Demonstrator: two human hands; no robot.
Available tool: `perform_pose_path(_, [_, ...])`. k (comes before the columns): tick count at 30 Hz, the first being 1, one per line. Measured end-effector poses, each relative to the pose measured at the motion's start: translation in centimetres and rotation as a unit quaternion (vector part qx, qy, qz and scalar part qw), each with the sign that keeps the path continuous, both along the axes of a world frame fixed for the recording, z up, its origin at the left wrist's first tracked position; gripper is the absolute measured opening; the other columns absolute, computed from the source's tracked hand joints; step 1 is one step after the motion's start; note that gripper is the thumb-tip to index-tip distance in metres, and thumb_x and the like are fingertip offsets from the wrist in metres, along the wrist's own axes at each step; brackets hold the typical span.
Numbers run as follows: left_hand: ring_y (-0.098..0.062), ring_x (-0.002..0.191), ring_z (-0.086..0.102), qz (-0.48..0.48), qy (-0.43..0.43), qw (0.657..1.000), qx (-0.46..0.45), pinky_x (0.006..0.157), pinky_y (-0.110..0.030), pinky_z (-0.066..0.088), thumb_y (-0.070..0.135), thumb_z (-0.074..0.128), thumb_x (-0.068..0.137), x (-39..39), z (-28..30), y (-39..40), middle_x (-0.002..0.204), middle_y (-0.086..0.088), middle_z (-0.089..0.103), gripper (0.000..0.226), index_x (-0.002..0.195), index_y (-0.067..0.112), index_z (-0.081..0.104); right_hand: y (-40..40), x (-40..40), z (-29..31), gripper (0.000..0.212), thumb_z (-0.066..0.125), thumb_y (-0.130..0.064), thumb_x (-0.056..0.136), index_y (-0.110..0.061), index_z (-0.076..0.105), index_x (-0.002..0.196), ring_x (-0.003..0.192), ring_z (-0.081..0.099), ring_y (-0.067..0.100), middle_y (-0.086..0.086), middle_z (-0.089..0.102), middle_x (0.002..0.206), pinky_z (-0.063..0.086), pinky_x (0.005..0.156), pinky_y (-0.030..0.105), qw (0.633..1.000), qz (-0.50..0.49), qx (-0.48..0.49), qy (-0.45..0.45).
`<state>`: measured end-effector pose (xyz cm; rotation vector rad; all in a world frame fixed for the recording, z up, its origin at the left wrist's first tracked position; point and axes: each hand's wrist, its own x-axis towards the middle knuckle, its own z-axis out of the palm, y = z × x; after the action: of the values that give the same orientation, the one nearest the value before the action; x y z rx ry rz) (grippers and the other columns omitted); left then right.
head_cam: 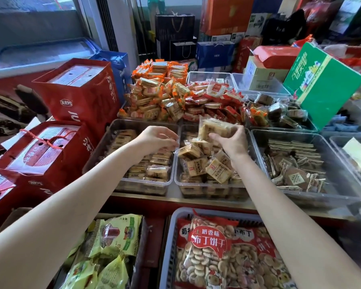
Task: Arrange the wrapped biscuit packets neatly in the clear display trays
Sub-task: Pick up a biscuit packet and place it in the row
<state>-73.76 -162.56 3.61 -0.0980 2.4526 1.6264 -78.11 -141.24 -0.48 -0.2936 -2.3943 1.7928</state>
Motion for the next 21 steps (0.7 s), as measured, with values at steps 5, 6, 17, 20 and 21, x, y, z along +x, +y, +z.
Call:
perform_pose_path(5, [-0.007,0.074,0.066,0.025,-0.044,0.998,-0.025,0.063,-0.012,0.053,0.009,0.06,0.09,-0.5,-1.7,-0.4,0.093,-0.006,0.071,0.017,0.106,0.007,0.064,2.6,-1.2,-4.4,0.064,0.08,-0.02,0.073,-0.003,0.04,0.119,0.114,0.054,0.029,0.015,0.052,0.124,0.042,0.085,0.028,0.987,-0.127,0.088,-0.043])
perform_pose_path(6, [-0.007,0.073,0.065,0.022,-0.053,0.998,-0.039,0.065,-0.014,0.053,0.009,0.059,0.09,-0.6,-2.2,-0.4,0.092,-0.005,0.07,0.017,0.106,0.006,0.064,2.6,-1.2,-5.1,0.063,0.079,-0.019,0.075,-0.002,0.039,0.121,0.115,0.052,0.029,0.015,0.051,0.126,0.039,0.083,0.026,0.986,-0.109,0.114,-0.053])
perform_pose_path(17, [-0.014,0.093,0.055,-0.058,-0.082,0.945,-0.311,0.079,-0.02,0.04,0.019,0.056,0.091,-0.2,-8.8,-3.5,0.111,-0.005,0.065,0.024,0.114,0.012,0.061,-0.2,-1.5,-6.9,0.086,0.07,-0.041,0.081,-0.012,0.022,0.146,0.139,0.02,0.029,0.013,0.021,0.151,0.016,0.113,0.046,0.903,0.056,0.426,-0.001])
perform_pose_path(20, [-0.021,0.11,0.055,0.004,-0.089,0.939,-0.332,0.091,-0.028,0.042,0.016,0.054,0.091,0.1,-10.2,-6.8,0.12,-0.006,0.061,0.028,0.118,0.012,0.059,-3.3,-2.0,-5.8,0.066,0.064,-0.041,0.085,-0.011,0.038,0.137,0.137,0.022,0.026,0.011,0.029,0.146,0.017,0.113,0.042,0.865,0.119,0.483,0.073])
perform_pose_path(21, [-0.025,0.114,0.053,0.019,-0.092,0.933,-0.347,0.095,-0.031,0.041,0.014,0.053,0.091,0.3,-10.7,-8.0,0.123,-0.009,0.059,0.031,0.121,0.011,0.057,-4.7,-2.1,-5.8,0.062,0.064,-0.04,0.086,-0.01,0.042,0.135,0.136,0.025,0.026,0.011,0.033,0.144,0.019,0.113,0.04,0.858,0.144,0.485,0.09])
